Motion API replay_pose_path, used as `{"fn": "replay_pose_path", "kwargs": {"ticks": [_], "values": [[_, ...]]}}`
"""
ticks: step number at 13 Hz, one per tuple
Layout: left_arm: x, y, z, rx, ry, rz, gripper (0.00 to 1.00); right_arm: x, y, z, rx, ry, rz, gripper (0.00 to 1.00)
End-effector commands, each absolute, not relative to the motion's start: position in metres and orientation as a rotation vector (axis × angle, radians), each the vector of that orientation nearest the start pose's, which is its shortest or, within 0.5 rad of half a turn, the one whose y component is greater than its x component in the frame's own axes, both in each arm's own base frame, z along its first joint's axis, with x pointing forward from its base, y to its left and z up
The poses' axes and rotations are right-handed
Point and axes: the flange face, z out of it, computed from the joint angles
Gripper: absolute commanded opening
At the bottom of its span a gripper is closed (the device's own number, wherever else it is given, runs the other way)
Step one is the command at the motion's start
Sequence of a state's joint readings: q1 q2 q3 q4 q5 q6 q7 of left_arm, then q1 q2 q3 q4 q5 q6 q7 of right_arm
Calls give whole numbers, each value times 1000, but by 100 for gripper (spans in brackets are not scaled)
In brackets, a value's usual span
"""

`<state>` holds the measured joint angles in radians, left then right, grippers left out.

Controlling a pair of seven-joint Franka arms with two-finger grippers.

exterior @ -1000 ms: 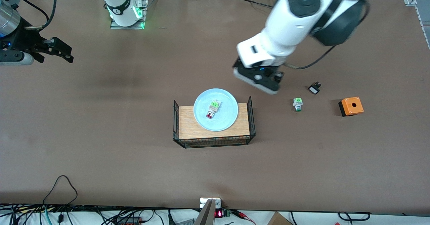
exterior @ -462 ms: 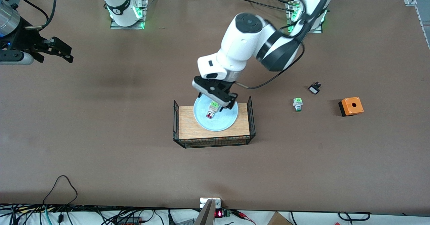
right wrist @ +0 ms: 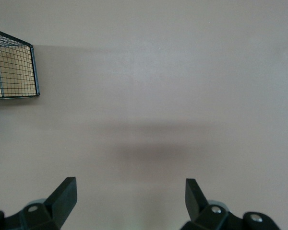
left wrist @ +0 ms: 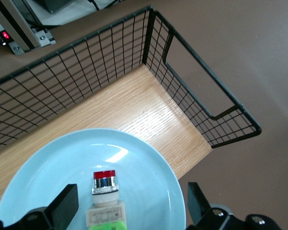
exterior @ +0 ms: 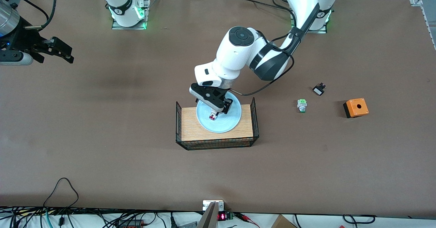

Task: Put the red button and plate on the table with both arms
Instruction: 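Reach the left gripper over the red button on the blue plate, then lower the left gripper and close it on the red button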

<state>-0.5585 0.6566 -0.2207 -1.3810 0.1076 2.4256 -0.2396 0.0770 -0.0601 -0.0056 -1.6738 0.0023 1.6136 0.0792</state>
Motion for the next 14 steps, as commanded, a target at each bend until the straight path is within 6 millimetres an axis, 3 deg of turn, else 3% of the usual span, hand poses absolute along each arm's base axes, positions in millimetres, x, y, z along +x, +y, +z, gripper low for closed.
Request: {"fn": "replay_pose_path", "kwargs": {"ticks": [1, 5, 8, 10, 11, 12, 13, 14], "values": [[571, -499, 362, -3163, 833, -459, 100, 534, 37, 614, -3151, 36, 9, 100], [575, -491, 357, -3138, 788, -441, 100, 534, 38, 614, -3151, 36, 6, 100], [558, -512, 342, -3104, 752, -447, 100, 534, 37, 615, -3150, 38, 1, 100], [556, -515, 335, -3044, 790, -476, 97, 536, 38, 613, -3150, 36, -1, 100], [558, -513, 335, -3042, 787, -480, 81, 536, 38, 613, -3150, 33, -4, 100], [558, -513, 335, -3042, 787, -478, 48, 536, 40, 616, -3150, 26, -13, 100], [558, -513, 336, -3044, 787, -482, 34, 537, 42, 617, -3149, 24, -25, 100], [559, -513, 336, -3045, 783, -483, 28, 537, 44, 617, -3147, 19, -30, 100]]}}
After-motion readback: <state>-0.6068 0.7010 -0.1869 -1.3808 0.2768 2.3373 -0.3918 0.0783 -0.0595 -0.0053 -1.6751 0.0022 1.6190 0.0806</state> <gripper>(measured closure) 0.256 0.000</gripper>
